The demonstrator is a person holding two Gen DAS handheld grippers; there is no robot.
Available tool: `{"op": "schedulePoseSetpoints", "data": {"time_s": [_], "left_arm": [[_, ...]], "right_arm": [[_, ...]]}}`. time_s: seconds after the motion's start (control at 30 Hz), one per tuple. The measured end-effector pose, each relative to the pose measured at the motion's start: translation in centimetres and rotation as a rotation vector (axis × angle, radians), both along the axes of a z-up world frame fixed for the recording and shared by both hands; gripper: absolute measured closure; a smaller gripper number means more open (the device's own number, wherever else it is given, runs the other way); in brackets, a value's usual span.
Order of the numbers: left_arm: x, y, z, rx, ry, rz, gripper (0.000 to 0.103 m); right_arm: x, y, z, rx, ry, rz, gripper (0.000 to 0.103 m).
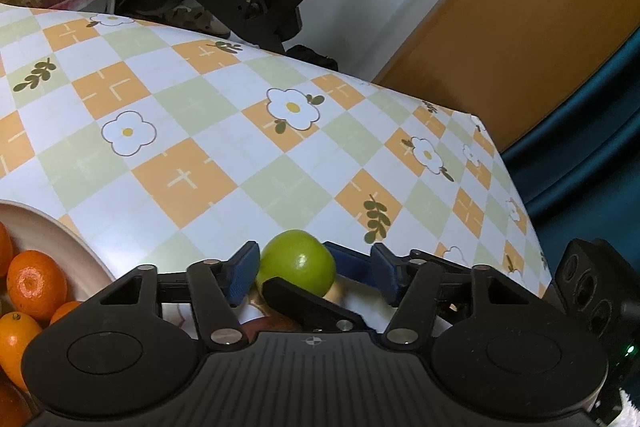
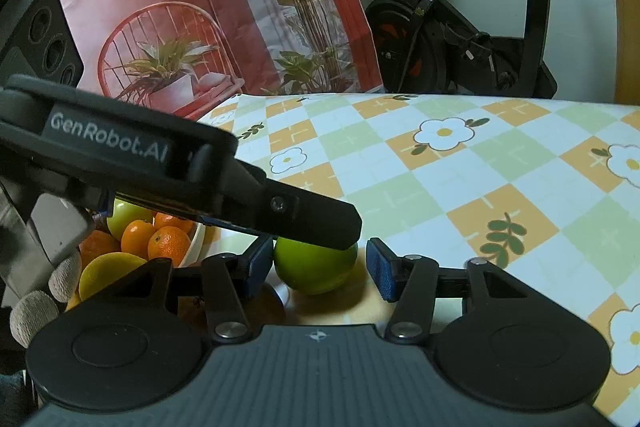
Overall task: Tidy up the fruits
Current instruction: 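Carry the green apple with the left tool onto the plate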
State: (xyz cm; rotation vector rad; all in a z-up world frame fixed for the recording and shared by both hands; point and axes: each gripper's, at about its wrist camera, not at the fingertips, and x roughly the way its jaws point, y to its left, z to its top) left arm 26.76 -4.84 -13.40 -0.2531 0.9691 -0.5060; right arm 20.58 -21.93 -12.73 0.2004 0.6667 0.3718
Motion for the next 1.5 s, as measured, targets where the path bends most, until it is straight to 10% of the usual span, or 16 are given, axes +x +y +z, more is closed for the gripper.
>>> {"op": "schedulePoseSetpoints", "data": {"time_s": [0.23, 0.87, 1.5], "left_arm": [[-0.2, 0.8, 0.4, -0.004, -0.013, 0.014, 0.063], [-5.8, 9.4, 7.2, -0.008, -0.114, 0.069, 0.063], [-7.5, 15.2, 5.0, 0.006, -0.087, 0.166, 0.063]], "right_arm": [[-0.1, -0.1, 0.2, 0.007, 0.007, -0.007, 0.054], [-2.2, 7.0, 5.6, -0.041, -0.107, 0.111, 0.054], [-1.3, 15.3, 2.8, -0.06, -0.049, 0.238, 0.054]]}}
